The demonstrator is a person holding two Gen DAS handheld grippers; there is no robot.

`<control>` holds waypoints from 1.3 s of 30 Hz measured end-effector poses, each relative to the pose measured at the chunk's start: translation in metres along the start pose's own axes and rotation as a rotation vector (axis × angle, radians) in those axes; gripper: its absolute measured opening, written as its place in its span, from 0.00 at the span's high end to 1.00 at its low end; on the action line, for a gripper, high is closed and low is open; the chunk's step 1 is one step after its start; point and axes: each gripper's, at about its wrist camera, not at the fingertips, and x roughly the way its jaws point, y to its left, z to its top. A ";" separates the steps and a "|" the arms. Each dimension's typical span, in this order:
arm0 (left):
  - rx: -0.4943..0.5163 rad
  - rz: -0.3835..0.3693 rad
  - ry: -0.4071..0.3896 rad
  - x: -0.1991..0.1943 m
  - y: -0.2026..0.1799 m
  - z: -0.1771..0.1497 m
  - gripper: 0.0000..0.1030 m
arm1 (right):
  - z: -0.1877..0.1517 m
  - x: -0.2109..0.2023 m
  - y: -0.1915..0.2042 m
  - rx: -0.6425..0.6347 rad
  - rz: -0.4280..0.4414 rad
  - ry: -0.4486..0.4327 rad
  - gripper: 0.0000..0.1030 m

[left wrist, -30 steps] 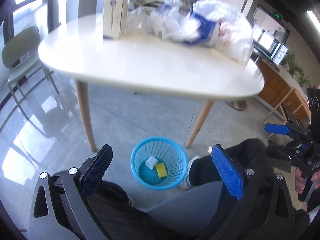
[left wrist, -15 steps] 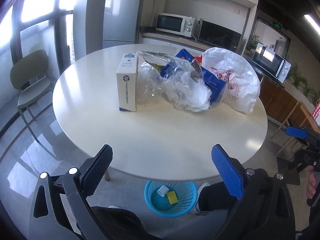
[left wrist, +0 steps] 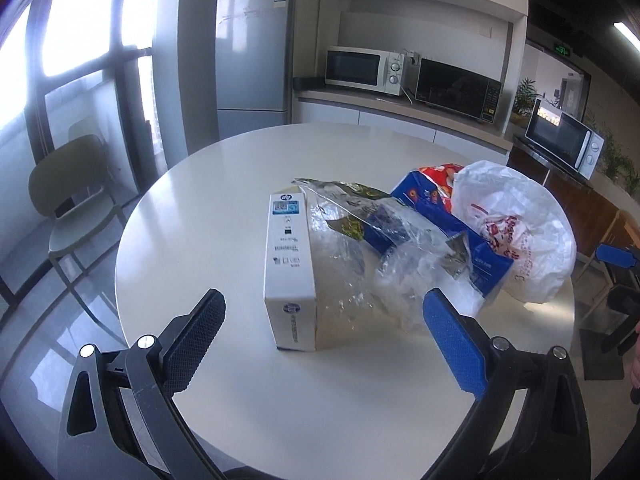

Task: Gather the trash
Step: 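Grasp the white HP box with the left tool while the right tool grasps the white plastic bag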

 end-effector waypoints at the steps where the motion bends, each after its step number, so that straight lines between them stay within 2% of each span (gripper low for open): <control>1: 0.005 0.009 0.003 0.004 0.002 0.003 0.06 | 0.005 0.005 -0.004 0.005 -0.006 0.001 0.08; 11: 0.014 0.084 0.054 0.044 0.022 0.020 0.06 | 0.032 0.049 -0.022 0.012 -0.030 0.030 0.08; 14: 0.024 0.103 0.057 0.047 0.023 0.021 0.06 | 0.036 0.061 -0.023 -0.004 -0.067 0.042 0.08; 21: 0.027 0.105 0.083 0.058 0.030 0.022 0.06 | 0.041 0.080 -0.032 0.025 -0.079 0.069 0.10; 24: 0.032 0.097 0.083 0.061 0.031 0.022 0.12 | 0.045 0.084 -0.033 0.036 -0.075 0.076 0.25; 26: 0.029 0.092 0.095 0.064 0.033 0.021 0.28 | 0.045 0.087 -0.036 0.051 -0.071 0.090 0.41; 27: 0.023 0.083 0.104 0.065 0.035 0.020 0.32 | 0.046 0.088 -0.037 0.059 -0.071 0.094 0.46; 29: 0.003 0.062 0.116 0.068 0.038 0.019 0.45 | 0.046 0.090 -0.040 0.073 -0.072 0.101 0.67; 30: -0.004 0.054 0.121 0.069 0.040 0.018 0.49 | 0.047 0.089 -0.041 0.079 -0.070 0.101 0.70; 31: -0.007 0.051 0.123 0.069 0.040 0.018 0.58 | 0.047 0.088 -0.042 0.084 -0.067 0.096 0.77; 33: -0.004 0.051 0.122 0.069 0.041 0.017 0.70 | 0.048 0.087 -0.041 0.084 -0.063 0.091 0.83; 35: -0.008 0.056 0.120 0.068 0.043 0.016 0.70 | 0.048 0.086 -0.041 0.087 -0.056 0.086 0.89; 39: -0.014 0.060 0.110 0.065 0.044 0.015 0.70 | 0.049 0.079 -0.044 0.100 -0.051 0.064 0.92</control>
